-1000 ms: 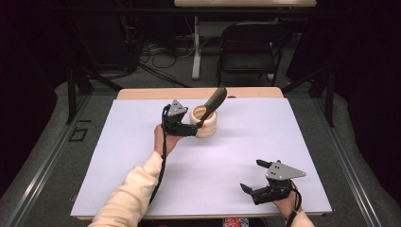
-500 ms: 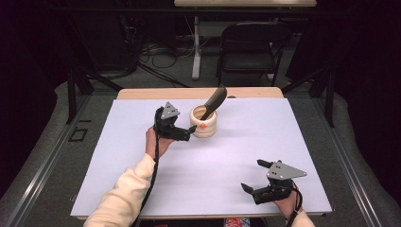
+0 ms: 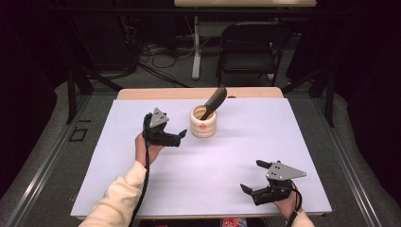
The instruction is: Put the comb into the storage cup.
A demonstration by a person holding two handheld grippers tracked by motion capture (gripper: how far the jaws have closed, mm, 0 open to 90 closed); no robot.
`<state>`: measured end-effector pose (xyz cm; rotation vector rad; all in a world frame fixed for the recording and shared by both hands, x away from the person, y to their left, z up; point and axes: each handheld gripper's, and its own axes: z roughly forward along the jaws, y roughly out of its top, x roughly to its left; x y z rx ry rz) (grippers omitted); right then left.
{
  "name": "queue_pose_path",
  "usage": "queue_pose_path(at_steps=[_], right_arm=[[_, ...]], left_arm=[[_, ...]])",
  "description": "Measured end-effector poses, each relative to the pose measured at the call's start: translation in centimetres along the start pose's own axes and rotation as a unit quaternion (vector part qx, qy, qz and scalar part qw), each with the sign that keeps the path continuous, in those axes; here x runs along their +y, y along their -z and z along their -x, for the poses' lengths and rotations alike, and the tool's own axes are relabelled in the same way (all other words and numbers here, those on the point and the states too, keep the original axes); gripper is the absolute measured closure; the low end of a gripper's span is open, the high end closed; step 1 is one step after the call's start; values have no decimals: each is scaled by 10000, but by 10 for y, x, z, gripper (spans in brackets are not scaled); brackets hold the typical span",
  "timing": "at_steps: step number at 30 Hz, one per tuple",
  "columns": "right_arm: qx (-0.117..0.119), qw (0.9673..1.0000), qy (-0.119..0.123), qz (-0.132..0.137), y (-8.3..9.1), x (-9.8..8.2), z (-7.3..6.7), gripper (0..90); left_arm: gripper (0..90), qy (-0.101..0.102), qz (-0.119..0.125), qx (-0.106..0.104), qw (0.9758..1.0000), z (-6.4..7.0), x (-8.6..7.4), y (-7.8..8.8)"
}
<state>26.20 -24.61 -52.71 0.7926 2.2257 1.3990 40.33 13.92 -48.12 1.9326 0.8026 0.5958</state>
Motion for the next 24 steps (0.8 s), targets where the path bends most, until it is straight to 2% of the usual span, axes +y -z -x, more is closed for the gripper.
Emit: queue_pose_path(at_steps=[24], right_arm=[[-2, 10000, 31, -26, 0, 1, -1, 3]], left_arm=[[0, 0, -118, 223, 9997, -1, -25, 33]])
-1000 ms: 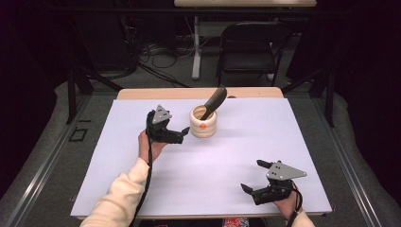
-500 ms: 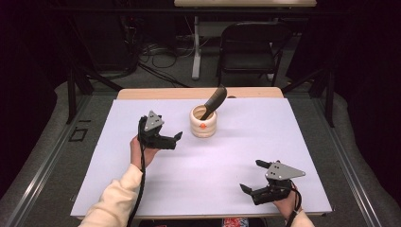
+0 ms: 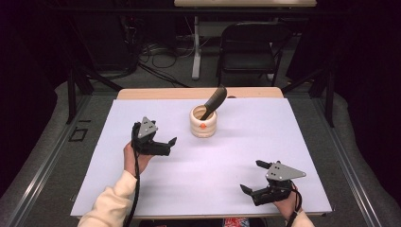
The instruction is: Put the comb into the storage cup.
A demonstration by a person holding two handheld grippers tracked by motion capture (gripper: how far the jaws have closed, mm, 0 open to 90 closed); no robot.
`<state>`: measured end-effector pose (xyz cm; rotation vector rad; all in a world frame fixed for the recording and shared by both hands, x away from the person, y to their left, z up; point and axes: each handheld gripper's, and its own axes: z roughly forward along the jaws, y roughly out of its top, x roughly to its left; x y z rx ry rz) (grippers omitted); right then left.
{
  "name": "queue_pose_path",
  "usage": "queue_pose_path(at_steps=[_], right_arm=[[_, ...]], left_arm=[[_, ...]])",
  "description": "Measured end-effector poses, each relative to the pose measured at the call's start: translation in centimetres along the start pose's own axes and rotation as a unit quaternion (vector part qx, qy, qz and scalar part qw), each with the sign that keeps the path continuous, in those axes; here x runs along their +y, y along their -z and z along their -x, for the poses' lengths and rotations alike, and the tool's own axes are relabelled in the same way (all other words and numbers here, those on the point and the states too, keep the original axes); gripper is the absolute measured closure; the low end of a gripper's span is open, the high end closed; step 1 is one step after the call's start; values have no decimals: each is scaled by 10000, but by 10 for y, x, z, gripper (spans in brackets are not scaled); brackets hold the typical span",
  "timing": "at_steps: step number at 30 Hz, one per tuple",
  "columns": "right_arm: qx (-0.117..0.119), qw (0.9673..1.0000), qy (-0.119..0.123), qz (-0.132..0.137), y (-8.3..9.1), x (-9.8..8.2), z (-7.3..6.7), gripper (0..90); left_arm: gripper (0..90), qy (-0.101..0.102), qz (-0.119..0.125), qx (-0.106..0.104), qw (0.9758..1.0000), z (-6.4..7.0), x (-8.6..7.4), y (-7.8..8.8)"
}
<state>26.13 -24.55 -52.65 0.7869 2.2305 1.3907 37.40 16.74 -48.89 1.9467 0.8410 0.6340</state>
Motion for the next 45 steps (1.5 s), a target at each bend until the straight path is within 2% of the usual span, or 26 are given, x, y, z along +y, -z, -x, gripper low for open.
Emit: queue_pose_path(at_steps=[9, 14, 26, 37, 45], right_arm=[[11, 10000, -20, -4, -1, 0, 0, 4], [1, 10000, -19, -14, -1, 0, 0, 4], [0, 10000, 4, -40, -1, 0, 0, 4], [1, 10000, 7, -53, -2, -1, -1, 3], [-14, 10000, 0, -66, -2, -1, -1, 4]], left_arm=[[0, 14, -78, 24, 10000, 2, -13, 14], [0, -62, -98, 82, 9999, 4, -18, 23], [0, 29, -157, 175, 9997, 1, -33, 43], [0, 146, -54, 278, 9995, 1, -47, 62], [0, 199, -121, 260, 9994, 2, -56, 69]])
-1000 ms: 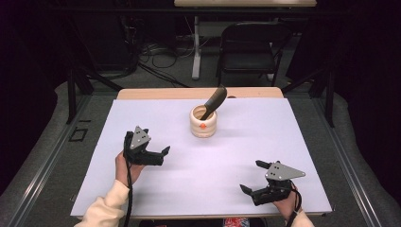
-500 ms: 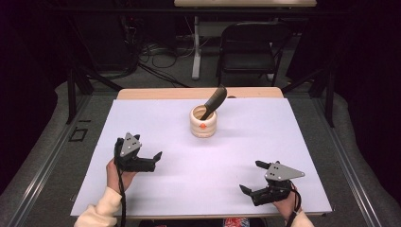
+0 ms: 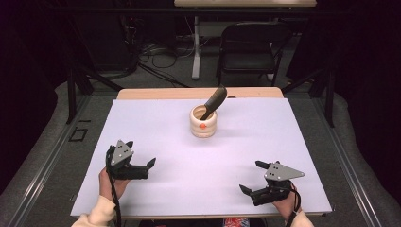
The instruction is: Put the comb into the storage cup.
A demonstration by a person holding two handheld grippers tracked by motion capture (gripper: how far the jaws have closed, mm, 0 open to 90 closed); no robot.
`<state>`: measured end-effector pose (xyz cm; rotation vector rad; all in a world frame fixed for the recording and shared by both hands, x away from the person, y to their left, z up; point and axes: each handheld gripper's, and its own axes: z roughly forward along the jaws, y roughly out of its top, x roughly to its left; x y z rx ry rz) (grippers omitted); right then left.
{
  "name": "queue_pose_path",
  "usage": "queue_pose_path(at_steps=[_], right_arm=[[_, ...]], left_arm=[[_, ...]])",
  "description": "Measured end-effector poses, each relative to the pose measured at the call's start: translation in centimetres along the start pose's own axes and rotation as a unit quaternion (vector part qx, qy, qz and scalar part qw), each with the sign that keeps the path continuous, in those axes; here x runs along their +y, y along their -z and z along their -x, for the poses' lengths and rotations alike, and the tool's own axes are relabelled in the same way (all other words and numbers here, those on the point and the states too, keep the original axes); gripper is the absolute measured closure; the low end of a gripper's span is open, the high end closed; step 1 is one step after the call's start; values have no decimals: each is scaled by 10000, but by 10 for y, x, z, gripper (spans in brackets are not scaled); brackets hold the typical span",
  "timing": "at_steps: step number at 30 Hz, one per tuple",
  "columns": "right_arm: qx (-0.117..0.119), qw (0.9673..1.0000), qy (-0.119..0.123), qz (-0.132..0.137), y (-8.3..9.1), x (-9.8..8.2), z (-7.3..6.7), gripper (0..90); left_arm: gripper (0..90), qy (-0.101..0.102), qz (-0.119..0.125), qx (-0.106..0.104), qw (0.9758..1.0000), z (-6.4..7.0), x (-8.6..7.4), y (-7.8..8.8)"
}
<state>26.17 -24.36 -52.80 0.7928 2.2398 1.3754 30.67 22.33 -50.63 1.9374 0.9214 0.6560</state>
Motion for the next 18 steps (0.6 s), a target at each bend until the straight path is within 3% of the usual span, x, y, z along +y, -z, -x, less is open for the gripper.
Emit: queue_pose_path(at_steps=[18], right_arm=[[-8, 10000, -1, -35, -1, 0, -1, 3]], left_arm=[[0, 110, 67, 36, 9999, 8, -21, 23]])
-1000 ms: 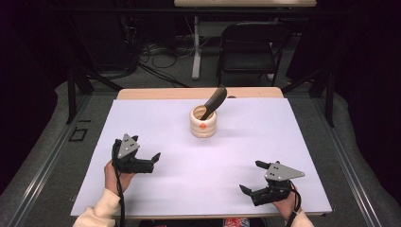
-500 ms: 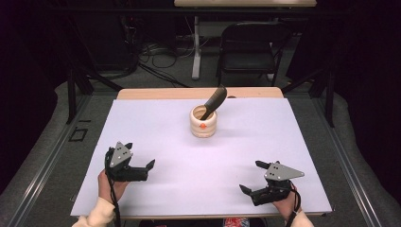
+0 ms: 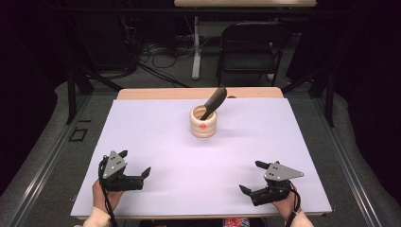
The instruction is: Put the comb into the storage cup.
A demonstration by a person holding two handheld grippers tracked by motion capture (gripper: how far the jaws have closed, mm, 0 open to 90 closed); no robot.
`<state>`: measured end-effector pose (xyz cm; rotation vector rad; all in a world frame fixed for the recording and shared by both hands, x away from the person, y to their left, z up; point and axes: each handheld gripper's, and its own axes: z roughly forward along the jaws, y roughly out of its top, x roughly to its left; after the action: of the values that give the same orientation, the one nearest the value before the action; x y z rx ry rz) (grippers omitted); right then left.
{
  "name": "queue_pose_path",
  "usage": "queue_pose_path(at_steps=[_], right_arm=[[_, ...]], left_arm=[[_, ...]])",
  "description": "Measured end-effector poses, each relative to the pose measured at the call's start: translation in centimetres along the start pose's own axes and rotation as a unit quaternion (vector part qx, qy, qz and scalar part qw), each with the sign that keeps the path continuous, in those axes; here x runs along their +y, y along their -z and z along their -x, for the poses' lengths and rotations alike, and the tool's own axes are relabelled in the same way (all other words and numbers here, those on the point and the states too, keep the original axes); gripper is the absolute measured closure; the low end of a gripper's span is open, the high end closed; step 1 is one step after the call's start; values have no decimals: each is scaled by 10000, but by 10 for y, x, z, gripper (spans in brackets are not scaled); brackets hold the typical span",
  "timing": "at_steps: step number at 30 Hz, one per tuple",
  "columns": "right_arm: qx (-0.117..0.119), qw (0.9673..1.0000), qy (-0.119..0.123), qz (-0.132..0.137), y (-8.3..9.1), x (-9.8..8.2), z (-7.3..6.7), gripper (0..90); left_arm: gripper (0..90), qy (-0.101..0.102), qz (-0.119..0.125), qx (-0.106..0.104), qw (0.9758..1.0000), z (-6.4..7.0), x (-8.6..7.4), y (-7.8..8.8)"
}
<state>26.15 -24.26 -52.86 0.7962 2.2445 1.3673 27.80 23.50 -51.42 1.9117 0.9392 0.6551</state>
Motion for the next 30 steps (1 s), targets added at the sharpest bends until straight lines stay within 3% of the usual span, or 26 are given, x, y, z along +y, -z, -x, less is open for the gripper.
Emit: queue_pose_path(at_steps=[13, 30], right_arm=[[3, 10000, 7, -5, 0, 0, 0, 3], [21, 10000, 25, -63, -1, -1, 0, 2]], left_arm=[[0, 20, -33, 134, 9999, 6, -11, 11], [0, -139, -267, 50, 9995, 15, -19, 12]])
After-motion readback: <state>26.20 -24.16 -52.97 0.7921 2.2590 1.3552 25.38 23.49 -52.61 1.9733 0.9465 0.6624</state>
